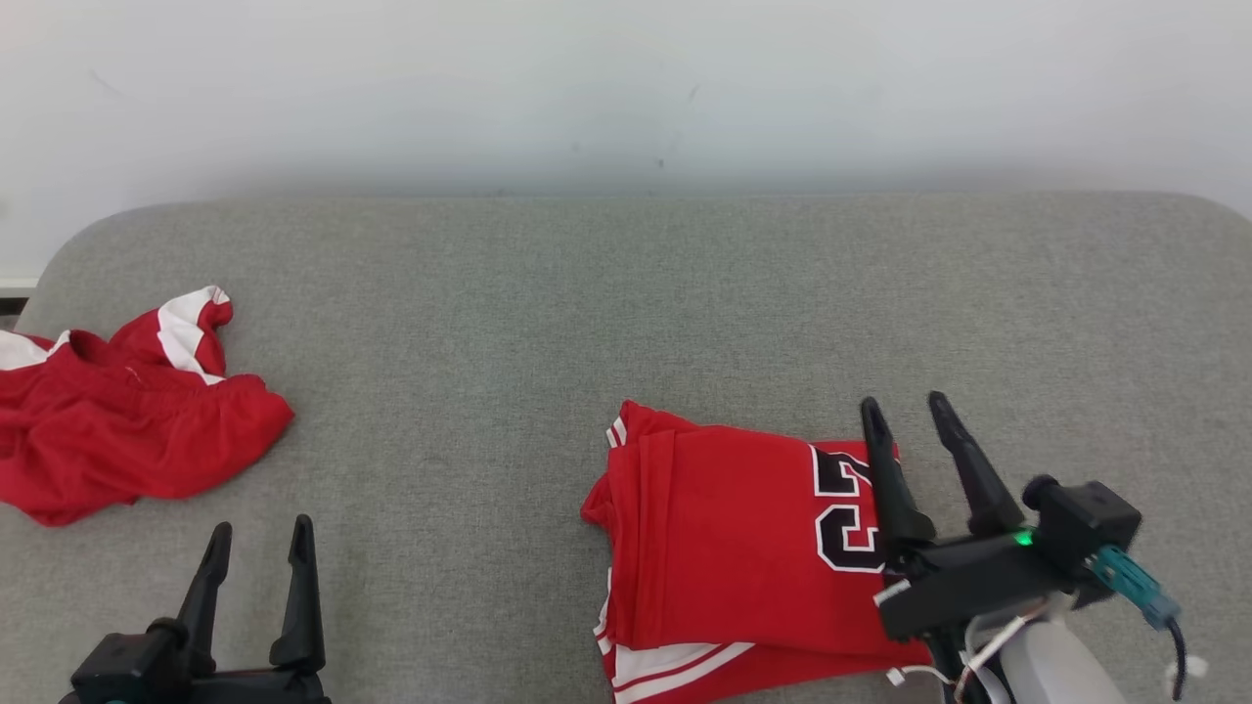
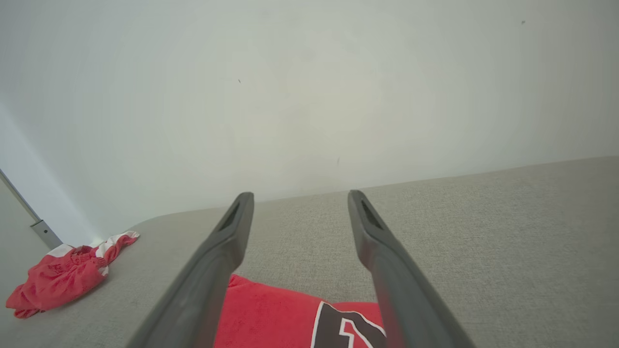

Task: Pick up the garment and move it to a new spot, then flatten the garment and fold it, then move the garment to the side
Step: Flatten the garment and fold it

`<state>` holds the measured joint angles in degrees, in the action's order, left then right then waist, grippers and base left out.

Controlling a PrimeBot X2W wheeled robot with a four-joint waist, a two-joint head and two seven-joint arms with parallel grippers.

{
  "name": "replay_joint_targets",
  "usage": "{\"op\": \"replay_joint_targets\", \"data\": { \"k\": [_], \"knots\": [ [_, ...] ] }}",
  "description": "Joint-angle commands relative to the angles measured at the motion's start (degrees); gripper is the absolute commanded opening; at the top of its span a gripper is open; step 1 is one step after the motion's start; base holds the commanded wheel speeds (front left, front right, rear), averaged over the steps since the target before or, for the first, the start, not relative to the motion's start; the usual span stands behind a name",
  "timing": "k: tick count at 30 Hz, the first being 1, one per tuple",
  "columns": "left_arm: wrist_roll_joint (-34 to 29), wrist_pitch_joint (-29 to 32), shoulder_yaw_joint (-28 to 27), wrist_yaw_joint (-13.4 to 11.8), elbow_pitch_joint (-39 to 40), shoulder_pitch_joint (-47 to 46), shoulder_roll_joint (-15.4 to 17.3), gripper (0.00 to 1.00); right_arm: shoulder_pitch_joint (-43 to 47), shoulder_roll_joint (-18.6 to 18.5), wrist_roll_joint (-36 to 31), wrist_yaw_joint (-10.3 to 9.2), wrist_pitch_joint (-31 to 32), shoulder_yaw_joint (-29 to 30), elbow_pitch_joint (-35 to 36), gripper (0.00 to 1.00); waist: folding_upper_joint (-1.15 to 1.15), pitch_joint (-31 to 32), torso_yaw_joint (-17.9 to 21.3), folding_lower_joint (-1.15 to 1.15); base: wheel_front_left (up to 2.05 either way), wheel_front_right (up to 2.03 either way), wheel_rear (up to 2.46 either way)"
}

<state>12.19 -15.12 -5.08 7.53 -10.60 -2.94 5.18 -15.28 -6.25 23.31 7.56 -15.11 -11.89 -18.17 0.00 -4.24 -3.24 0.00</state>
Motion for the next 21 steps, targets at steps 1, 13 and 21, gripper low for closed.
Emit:
{"op": "replay_joint_targets", "data": {
  "k": [1,13,21],
  "knots": [
    [-0.7,0.0,-0.4,-0.1,0.4,0.7,0.3,1.00,1.9,-0.3,-1.5,-0.12,0.0,1.2,2.0,1.00,0.00,0.5,0.5,0.00,0.00,0.00,0.00],
    [-2.1,0.0,-1.4,-0.1,1.8,2.2,1.0,1.00,13.8,1.0,-7.9,-0.12,0.0,7.6,11.1,1.00,0.00,2.1,1.2,0.00,0.00,0.00,0.00],
    [-3.4,0.0,-0.3,-0.1,2.6,3.7,1.6,1.00,18.0,0.9,-8.3,-0.12,0.0,9.0,12.7,1.00,0.00,3.1,1.2,0.00,0.00,0.00,0.00]
  ]
}}
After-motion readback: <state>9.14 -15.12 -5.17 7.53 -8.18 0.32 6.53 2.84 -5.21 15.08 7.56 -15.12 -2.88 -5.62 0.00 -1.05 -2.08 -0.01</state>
